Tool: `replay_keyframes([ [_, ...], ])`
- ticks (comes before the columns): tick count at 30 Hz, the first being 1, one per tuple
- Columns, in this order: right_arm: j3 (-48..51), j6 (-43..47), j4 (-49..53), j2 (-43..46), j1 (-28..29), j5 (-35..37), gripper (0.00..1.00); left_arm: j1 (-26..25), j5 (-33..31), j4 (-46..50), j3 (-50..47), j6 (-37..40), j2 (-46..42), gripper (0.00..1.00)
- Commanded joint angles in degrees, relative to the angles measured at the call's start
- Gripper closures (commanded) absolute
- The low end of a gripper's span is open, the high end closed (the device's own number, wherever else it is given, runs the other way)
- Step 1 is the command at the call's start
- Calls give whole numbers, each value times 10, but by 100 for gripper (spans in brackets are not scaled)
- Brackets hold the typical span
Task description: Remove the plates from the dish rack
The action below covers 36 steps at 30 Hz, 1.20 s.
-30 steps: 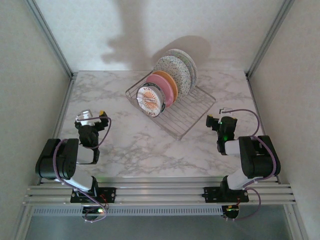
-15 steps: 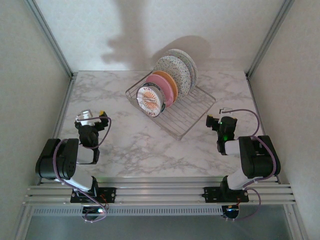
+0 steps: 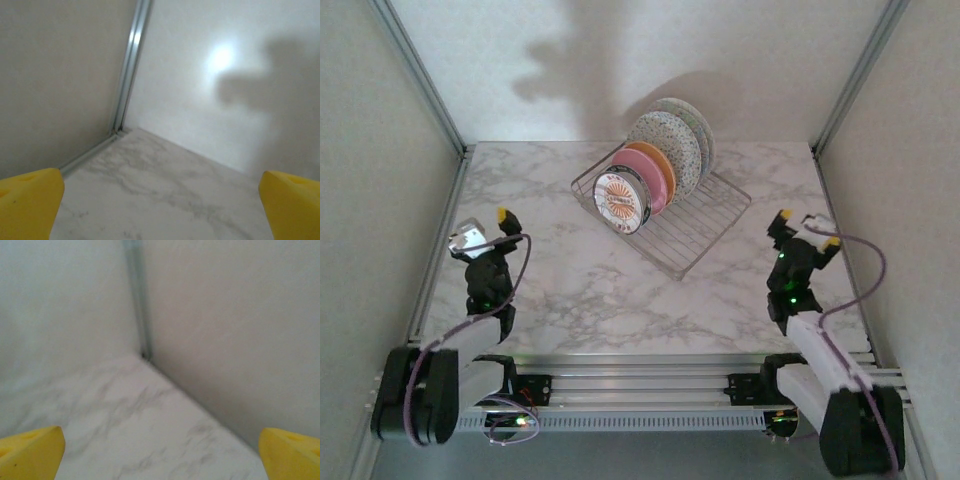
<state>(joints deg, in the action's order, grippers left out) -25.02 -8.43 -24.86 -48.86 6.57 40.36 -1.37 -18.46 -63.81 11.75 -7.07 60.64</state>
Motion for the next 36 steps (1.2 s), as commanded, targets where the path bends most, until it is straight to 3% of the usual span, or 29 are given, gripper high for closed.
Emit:
replay_keyframes([
  [1,-163,-66,219,27,-19,75,1,-23,-59,93,72,-28,-56,1],
  [2,-231,-144,323,9,-28,63,1,-27,-83,125,104,-54,-65,1],
  [3,-298,-219,434,-13,-32,38,1,-27,-115,200,152,-129,-73,1],
  [5,-372,-388,578,-54,-40,9,1,-17,-122,508,281,-333,-79,0],
  [6,-372,-361,543,-65,-67,-66,1,-11,-102,559,316,-365,-74,0],
  [7,-366,-317,480,-78,-95,-206,1,3,-42,544,326,-372,-65,0],
  [8,-377,-292,443,-97,-103,-279,1,17,29,537,337,-388,-54,0],
  [10,-440,-253,482,-160,-61,-262,1,19,101,571,380,-414,-25,0],
  [13,-533,-131,507,-263,0,-248,1,-25,139,634,443,-397,13,1],
  [15,-539,-74,462,-304,8,-311,3,-65,137,653,457,-374,15,0],
  [19,-494,36,304,-352,8,-436,17,-119,164,674,454,-343,-1,0],
  [23,-450,144,184,-399,-1,-542,19,-166,184,695,440,-301,-35,0],
  [28,-454,160,149,-462,-35,-672,28,-202,221,690,402,-281,-86,1],
  [36,-479,192,159,-537,-49,-760,35,-217,243,691,384,-277,-123,4],
])
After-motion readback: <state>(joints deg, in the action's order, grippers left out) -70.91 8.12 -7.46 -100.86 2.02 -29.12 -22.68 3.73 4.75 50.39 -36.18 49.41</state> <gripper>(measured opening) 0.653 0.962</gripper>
